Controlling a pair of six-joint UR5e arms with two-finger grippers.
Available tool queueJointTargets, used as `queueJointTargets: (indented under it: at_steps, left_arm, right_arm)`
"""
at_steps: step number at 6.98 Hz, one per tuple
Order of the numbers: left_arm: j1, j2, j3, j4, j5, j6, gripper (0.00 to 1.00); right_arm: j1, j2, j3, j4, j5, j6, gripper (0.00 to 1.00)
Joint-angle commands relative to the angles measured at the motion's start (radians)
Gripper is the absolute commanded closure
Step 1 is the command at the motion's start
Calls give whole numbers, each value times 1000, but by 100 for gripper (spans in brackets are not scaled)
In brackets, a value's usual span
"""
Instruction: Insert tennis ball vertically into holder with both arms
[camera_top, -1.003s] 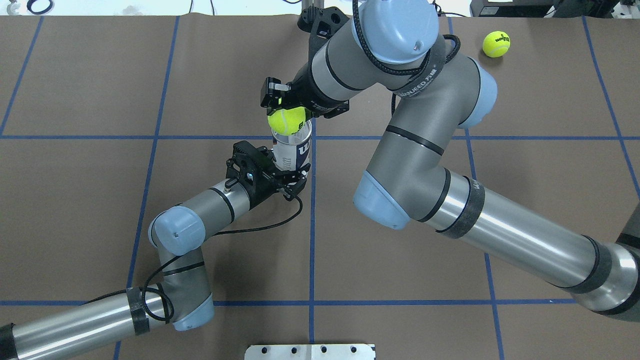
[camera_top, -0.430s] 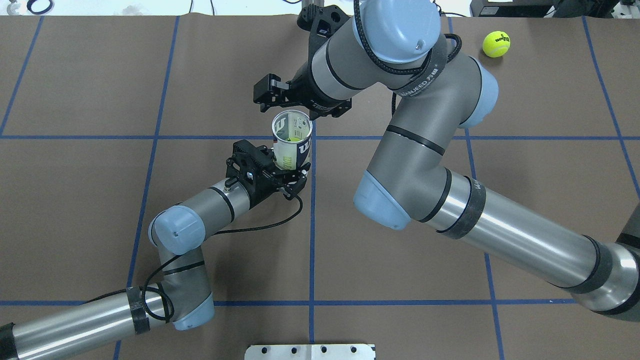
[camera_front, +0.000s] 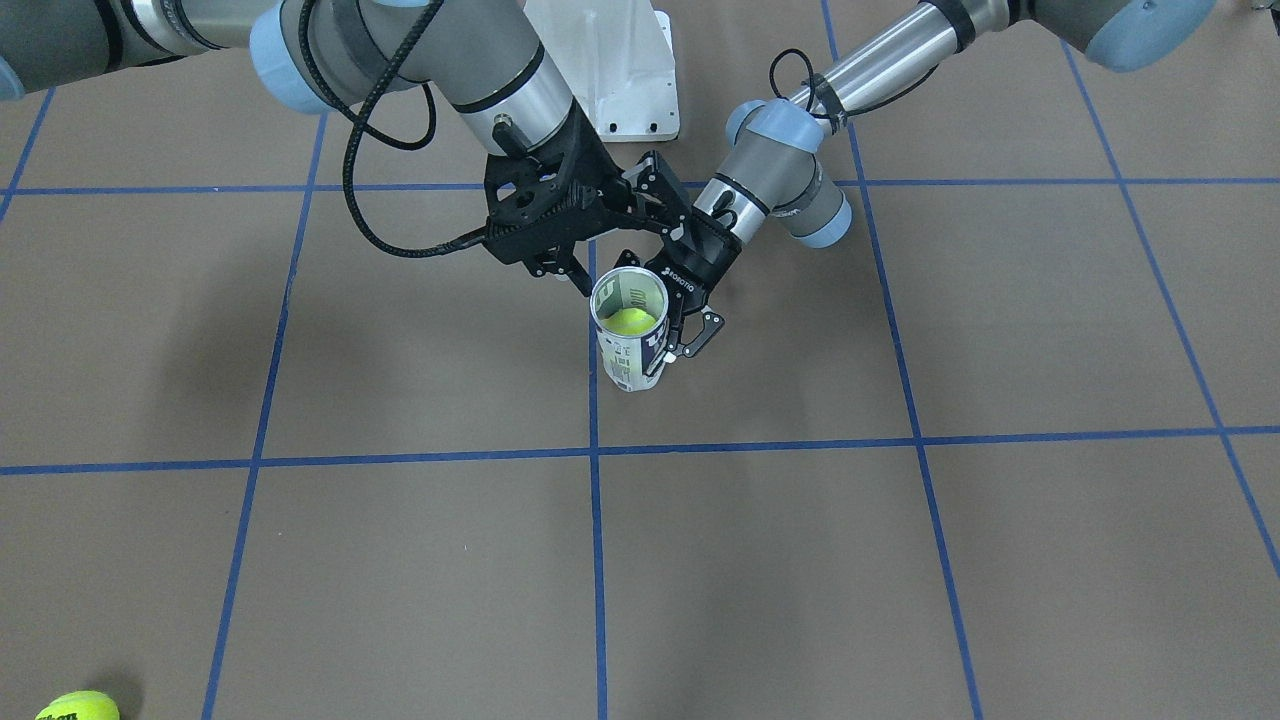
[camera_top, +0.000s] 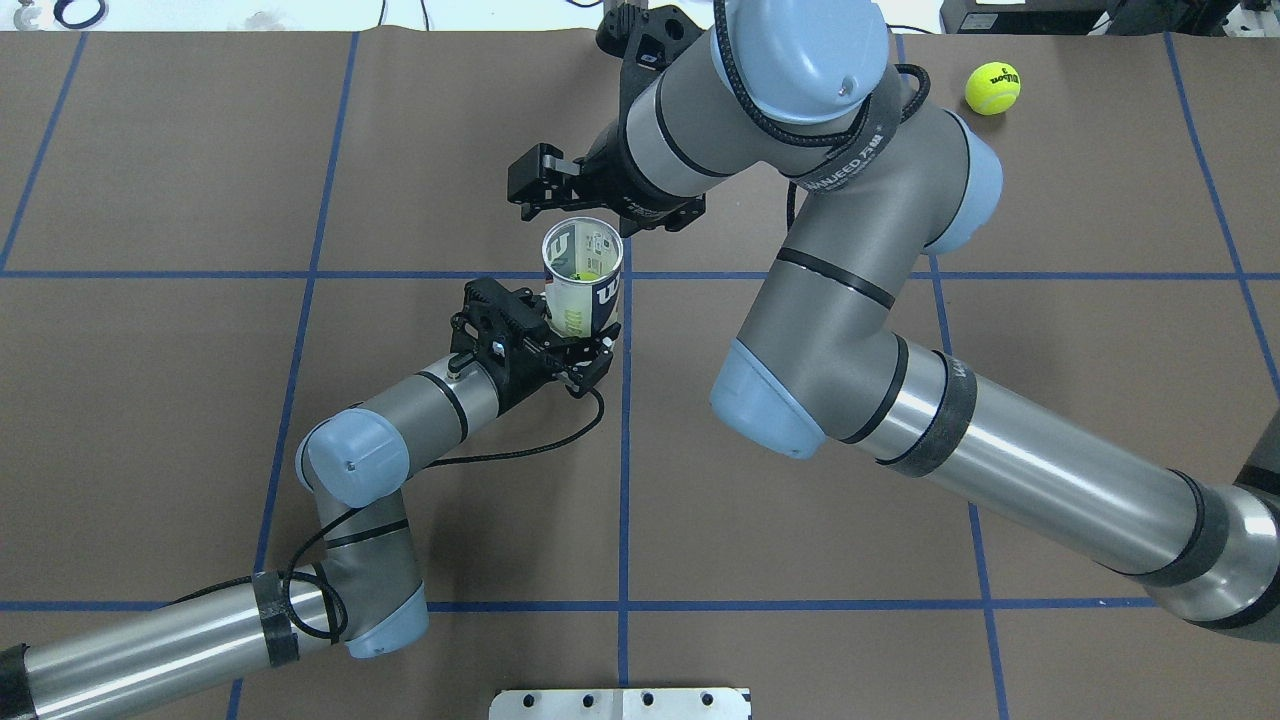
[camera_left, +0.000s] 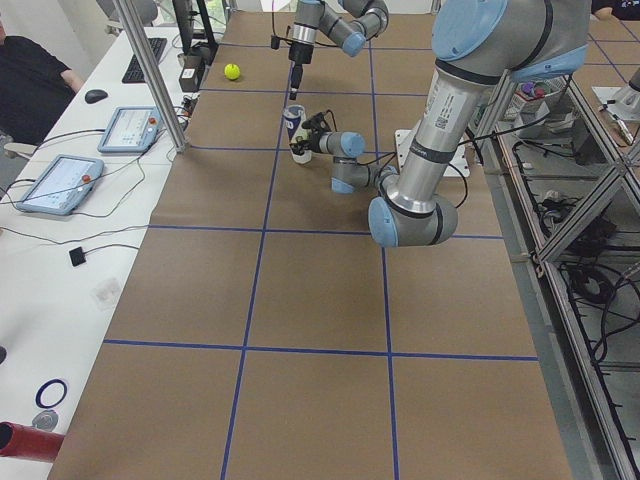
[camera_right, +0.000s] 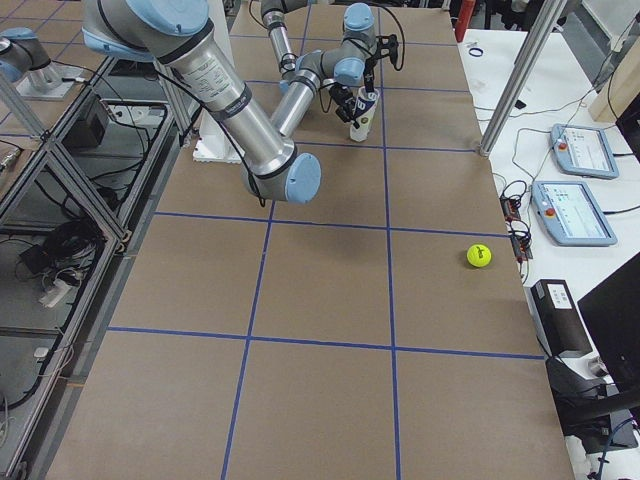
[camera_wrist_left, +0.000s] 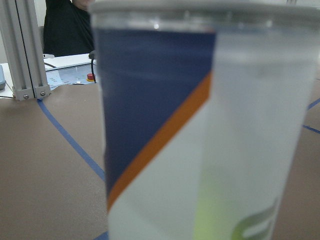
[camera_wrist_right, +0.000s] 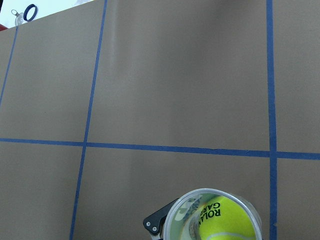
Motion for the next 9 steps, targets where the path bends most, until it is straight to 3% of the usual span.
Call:
queueJointTargets:
  at_steps: [1, 2, 6, 9]
  left_arm:
    - [-2, 2, -2, -1, 0, 0, 11]
    - [-5, 2, -3, -1, 2, 0, 2]
    - [-13, 5, -9, -3, 0, 0, 1]
    - [-13, 22, -27, -4, 0, 0, 1]
  right_arm:
    - [5, -1, 6, 0, -1, 0, 1]
    - [9, -1, 6, -1, -1, 0, 1]
    - [54, -18, 5, -6, 8, -11, 1]
    - [148, -104, -5, -4, 54, -130, 1]
